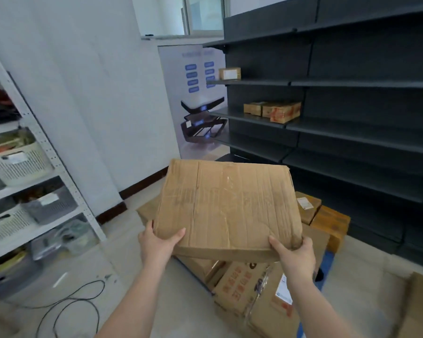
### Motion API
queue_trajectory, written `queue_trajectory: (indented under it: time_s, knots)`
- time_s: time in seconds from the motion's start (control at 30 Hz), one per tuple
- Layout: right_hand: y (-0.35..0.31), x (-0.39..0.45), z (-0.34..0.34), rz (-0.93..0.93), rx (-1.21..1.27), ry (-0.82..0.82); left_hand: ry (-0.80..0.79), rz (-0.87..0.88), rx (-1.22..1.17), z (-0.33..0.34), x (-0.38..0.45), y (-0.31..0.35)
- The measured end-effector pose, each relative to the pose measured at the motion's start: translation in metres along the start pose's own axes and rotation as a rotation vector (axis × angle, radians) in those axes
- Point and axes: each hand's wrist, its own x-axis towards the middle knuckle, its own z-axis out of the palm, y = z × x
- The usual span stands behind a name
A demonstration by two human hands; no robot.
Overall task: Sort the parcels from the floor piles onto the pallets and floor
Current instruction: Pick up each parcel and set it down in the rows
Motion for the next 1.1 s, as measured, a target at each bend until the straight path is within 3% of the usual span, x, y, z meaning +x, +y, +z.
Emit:
queue_trajectory:
  time_s: [0.3,0.8,0.93,1.1]
  knots:
    - [-0.024,0.015,0.156,-0.047,-0.039,-0.101,0.134,-0.058,-0.062,-0.067,0.113,-0.036]
    - [-0.084,0.113,0.481,-0.045,0.003,-0.242,0.301,-0.065,0.008,-0.154,0.413,-0.036]
    - [-0.089,0.133,0.558,-0.056,-0.026,-0.182,0.265,-0.057,0.009,-0.162,0.495,-0.053]
    - [-0.087,0.152,0.649,-0.024,-0.019,-0.058,0.109,-0.028,0.012,-0.168,0.615,-0.072]
